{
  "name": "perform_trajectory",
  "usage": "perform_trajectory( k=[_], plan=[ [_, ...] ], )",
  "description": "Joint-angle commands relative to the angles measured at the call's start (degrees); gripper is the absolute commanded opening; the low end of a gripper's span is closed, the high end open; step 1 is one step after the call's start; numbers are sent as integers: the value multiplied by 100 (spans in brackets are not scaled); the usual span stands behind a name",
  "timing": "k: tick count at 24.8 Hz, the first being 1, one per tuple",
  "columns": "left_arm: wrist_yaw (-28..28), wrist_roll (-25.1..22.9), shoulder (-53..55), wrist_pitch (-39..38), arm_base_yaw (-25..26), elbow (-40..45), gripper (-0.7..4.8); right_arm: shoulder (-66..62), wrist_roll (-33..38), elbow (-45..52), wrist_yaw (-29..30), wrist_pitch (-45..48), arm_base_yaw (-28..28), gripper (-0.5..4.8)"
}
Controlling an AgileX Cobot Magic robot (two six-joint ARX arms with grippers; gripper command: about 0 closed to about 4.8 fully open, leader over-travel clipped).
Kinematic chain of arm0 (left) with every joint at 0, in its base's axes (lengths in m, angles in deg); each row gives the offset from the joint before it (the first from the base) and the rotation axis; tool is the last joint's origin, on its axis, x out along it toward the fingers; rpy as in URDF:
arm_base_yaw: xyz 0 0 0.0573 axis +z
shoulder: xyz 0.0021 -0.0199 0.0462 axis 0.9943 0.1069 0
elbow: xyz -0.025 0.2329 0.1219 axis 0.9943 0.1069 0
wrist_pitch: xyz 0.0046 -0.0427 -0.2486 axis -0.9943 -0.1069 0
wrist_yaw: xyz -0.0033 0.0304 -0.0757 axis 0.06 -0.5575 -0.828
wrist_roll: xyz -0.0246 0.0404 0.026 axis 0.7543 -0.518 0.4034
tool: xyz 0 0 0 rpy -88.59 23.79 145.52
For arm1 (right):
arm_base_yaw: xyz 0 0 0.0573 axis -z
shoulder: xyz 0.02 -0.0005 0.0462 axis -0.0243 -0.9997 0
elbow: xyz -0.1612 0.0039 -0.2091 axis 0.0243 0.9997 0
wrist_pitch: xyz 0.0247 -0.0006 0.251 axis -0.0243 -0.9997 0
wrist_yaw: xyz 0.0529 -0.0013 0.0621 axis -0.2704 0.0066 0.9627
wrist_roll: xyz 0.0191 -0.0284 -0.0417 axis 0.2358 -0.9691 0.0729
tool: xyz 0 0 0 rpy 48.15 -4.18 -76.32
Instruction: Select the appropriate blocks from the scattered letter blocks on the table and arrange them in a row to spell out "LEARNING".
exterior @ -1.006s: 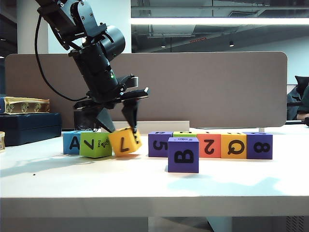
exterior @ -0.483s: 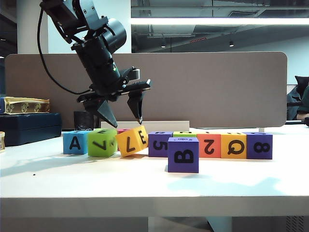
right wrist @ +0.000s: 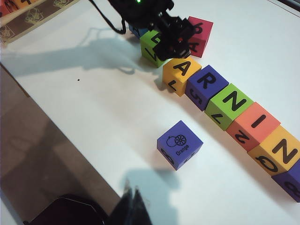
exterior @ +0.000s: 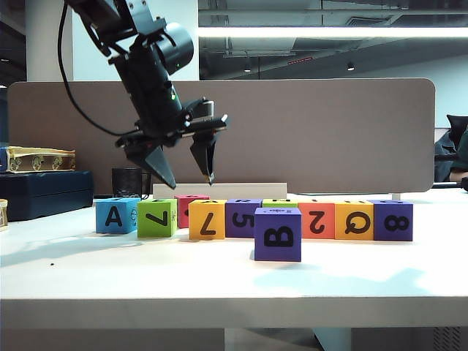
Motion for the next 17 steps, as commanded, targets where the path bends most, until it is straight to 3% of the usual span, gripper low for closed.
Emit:
perform_trajectory(
  k=[1,4,7,9,14,17],
  plan=[
    [321,-363,-70,-356,20,-289,340,15,-15,-22,4,55,-7,-2],
    [496,-638,-98,-793,55,-564,294,15,-15,-22,4,55,-7,-2],
    [358,-929,-98,-1360,70,-785,182,15,-15,-22,2,57,-4,-2],
    [269,-1429,-109,-1729,26,-787,87,15,-15,-22,2,57,-4,-2],
    [802,-1493,-105,-1705,164,-780,48,15,-15,-22,2,55,-4,-2],
    [881,-1294,-68,-1519,538,-778,10,15,-15,-22,4,28,-4,-2]
  ],
)
